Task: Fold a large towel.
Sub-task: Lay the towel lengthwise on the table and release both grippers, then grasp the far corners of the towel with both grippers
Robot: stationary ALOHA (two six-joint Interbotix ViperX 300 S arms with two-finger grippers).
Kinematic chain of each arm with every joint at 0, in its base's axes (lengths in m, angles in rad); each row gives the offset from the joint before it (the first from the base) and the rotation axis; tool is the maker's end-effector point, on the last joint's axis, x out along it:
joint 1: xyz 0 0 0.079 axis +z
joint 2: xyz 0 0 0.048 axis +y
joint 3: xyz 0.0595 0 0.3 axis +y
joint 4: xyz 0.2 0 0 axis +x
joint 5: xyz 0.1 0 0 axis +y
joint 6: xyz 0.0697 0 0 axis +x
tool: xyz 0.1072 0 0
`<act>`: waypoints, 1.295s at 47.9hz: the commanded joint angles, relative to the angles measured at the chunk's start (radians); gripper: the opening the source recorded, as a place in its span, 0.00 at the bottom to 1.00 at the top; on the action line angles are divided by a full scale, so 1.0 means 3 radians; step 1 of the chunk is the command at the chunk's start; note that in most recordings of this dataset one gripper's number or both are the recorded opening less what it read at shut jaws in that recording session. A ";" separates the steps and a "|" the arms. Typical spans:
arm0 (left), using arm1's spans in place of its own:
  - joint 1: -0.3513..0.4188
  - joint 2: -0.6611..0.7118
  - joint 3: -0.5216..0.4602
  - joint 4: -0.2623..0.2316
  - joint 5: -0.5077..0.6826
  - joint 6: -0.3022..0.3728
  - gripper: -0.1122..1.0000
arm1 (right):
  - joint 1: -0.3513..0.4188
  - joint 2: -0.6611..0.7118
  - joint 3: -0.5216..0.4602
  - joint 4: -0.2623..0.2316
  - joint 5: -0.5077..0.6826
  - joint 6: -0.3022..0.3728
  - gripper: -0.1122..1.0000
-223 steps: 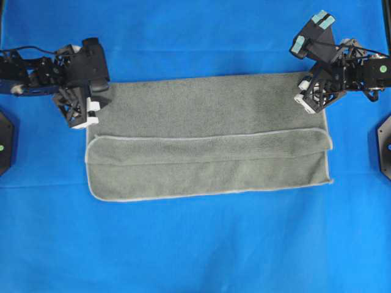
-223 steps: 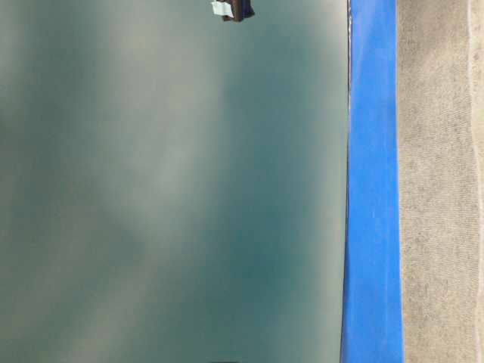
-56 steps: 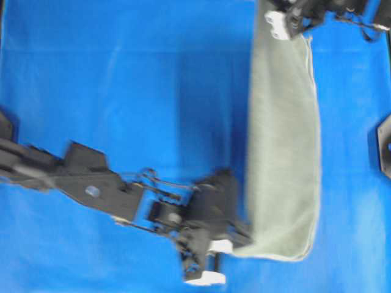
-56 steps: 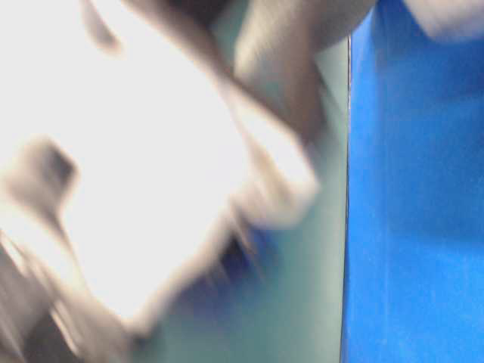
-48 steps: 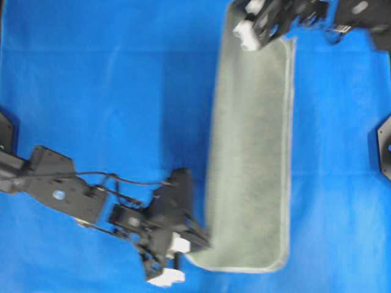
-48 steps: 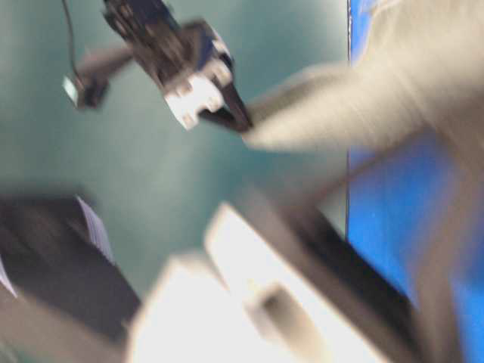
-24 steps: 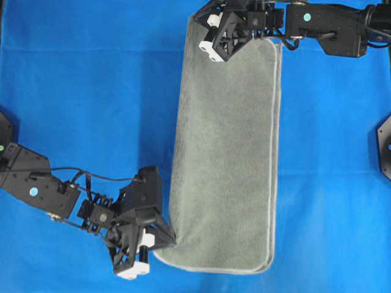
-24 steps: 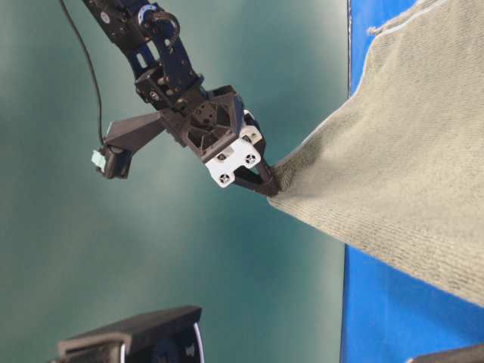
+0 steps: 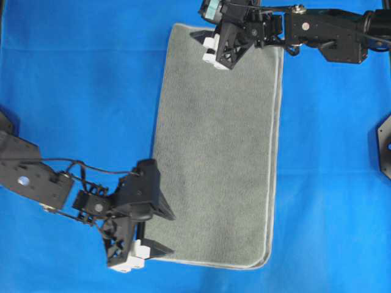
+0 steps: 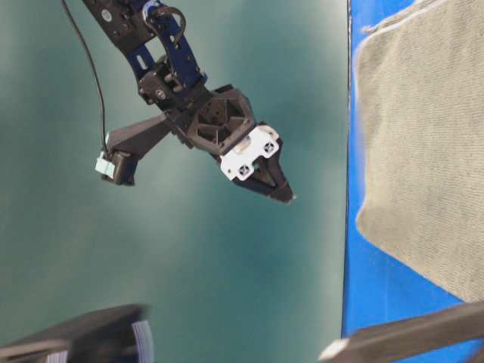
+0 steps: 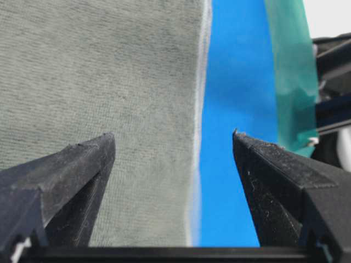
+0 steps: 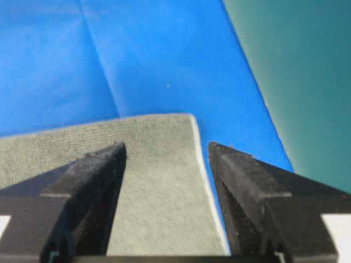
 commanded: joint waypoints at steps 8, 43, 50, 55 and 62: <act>0.0133 -0.0695 0.0000 0.0056 0.0532 0.0210 0.82 | 0.0128 -0.0767 0.0337 0.0000 0.0051 0.0041 0.67; 0.1912 -0.1774 0.0670 0.0041 -0.0235 0.1600 0.81 | 0.0276 -0.2771 0.1907 0.0363 -0.0153 0.0460 0.66; 0.2367 -0.1365 0.0583 0.0041 -0.0256 0.1626 0.81 | 0.0005 -0.2275 0.1825 0.0394 0.0066 0.0476 0.66; 0.2628 -0.0951 0.0455 0.0036 -0.0307 0.1626 0.81 | -0.0194 -0.1815 0.1728 0.0394 0.0092 0.0476 0.66; 0.2874 -0.0322 0.0251 0.0041 -0.0516 0.1641 0.81 | -0.0383 -0.1253 0.1565 0.0373 0.0082 0.0476 0.66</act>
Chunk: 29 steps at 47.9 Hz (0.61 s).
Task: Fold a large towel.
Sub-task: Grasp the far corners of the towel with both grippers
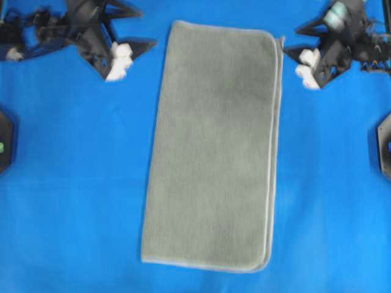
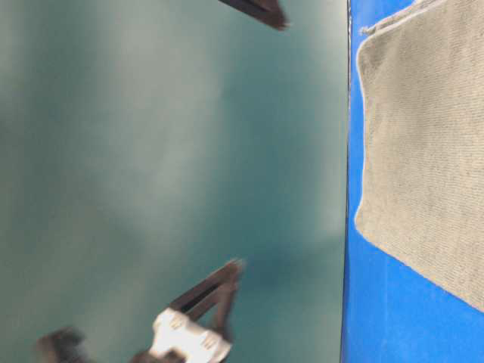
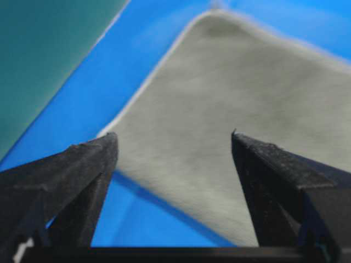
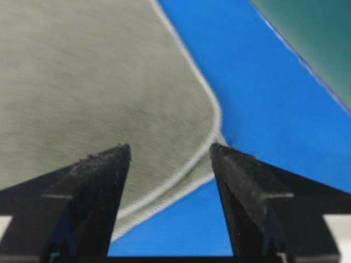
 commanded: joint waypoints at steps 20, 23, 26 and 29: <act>0.0343 0.1534 -0.0726 0.0000 -0.0445 0.0010 0.81 | -0.0322 0.1222 -0.0496 -0.0077 -0.0261 0.0000 0.66; 0.0383 0.1611 -0.0747 0.0000 -0.0445 0.0010 0.80 | -0.0383 0.1299 -0.0522 -0.0082 -0.0251 -0.0010 0.66; 0.0419 0.1682 -0.0762 -0.0005 -0.0450 0.0010 0.80 | -0.0440 0.1355 -0.0537 -0.0087 -0.0230 -0.0010 0.66; 0.0430 0.1718 -0.0752 0.0000 -0.0445 0.0010 0.78 | -0.0491 0.1375 -0.0537 -0.0112 -0.0174 -0.0015 0.66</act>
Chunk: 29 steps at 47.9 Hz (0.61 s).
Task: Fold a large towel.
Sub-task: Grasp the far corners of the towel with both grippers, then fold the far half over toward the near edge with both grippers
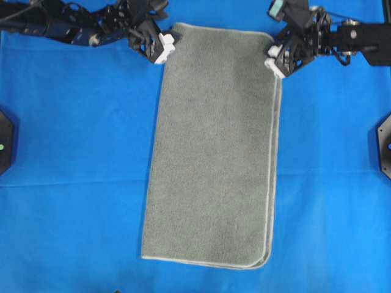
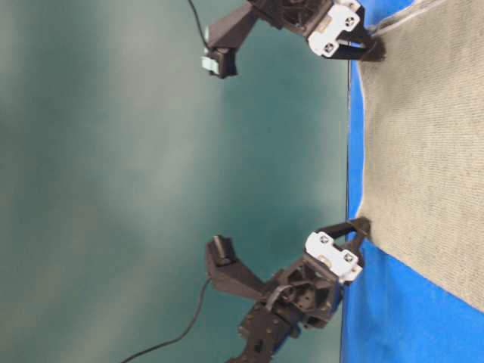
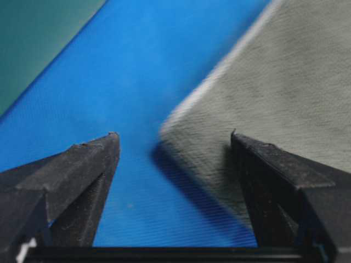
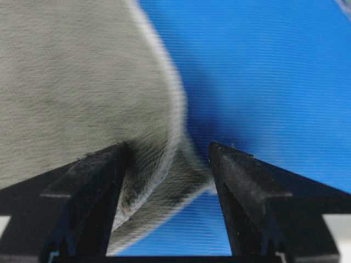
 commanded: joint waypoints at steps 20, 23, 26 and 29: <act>-0.0082 -0.0010 -0.0056 0.0015 0.0082 0.0128 0.12 | -0.0015 -0.0036 0.0000 -0.0097 -0.0189 -0.0031 0.12; -0.0107 -0.0020 -0.0046 0.0015 0.0082 0.0143 0.12 | -0.0010 -0.0041 0.0000 -0.0097 -0.0271 -0.0031 0.12; -0.0112 -0.0051 -0.0031 0.0015 0.0087 0.0153 0.12 | -0.0010 -0.0046 0.0000 -0.0102 -0.0281 -0.0031 0.12; -0.0102 -0.0128 -0.0026 0.0015 0.0133 0.0169 0.12 | -0.0015 -0.0066 -0.0015 -0.0097 -0.0245 -0.0020 0.12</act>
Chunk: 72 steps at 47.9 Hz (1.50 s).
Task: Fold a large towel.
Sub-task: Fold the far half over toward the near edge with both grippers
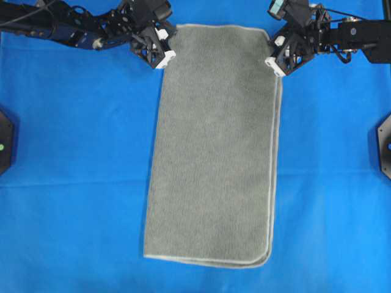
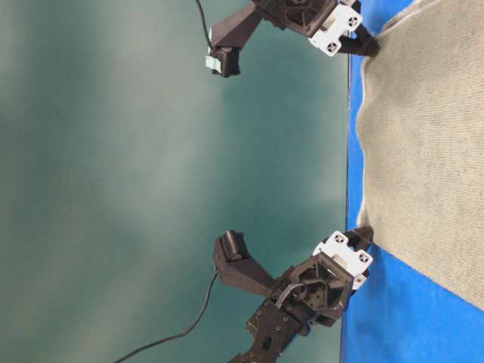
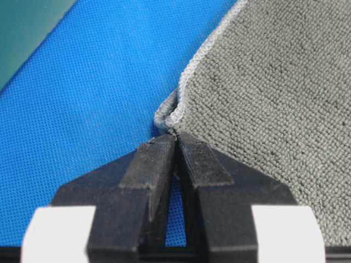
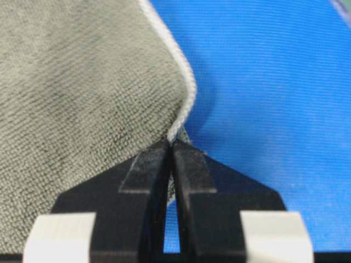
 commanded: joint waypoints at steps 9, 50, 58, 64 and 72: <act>0.0077 -0.0593 -0.0041 -0.0005 0.0240 0.0332 0.12 | 0.0005 -0.0353 -0.0107 -0.0010 0.0307 0.0005 0.12; -0.1268 -0.1969 0.1125 -0.0005 0.0404 0.0516 0.12 | 0.1892 -0.1580 0.0302 0.0199 0.0926 0.0056 0.12; -0.1902 -0.1984 0.1217 -0.0010 0.0424 0.0419 0.12 | 0.2480 -0.1554 0.0343 0.0542 0.1064 0.0092 0.12; -0.2240 -0.1831 0.1191 -0.0020 0.0424 0.0251 0.12 | 0.2761 -0.1427 0.0353 0.0752 0.1048 0.0174 0.12; -0.2654 -0.1600 0.1058 -0.0056 0.0445 0.0133 0.12 | 0.3150 -0.1197 0.0297 0.0915 0.0977 0.0317 0.12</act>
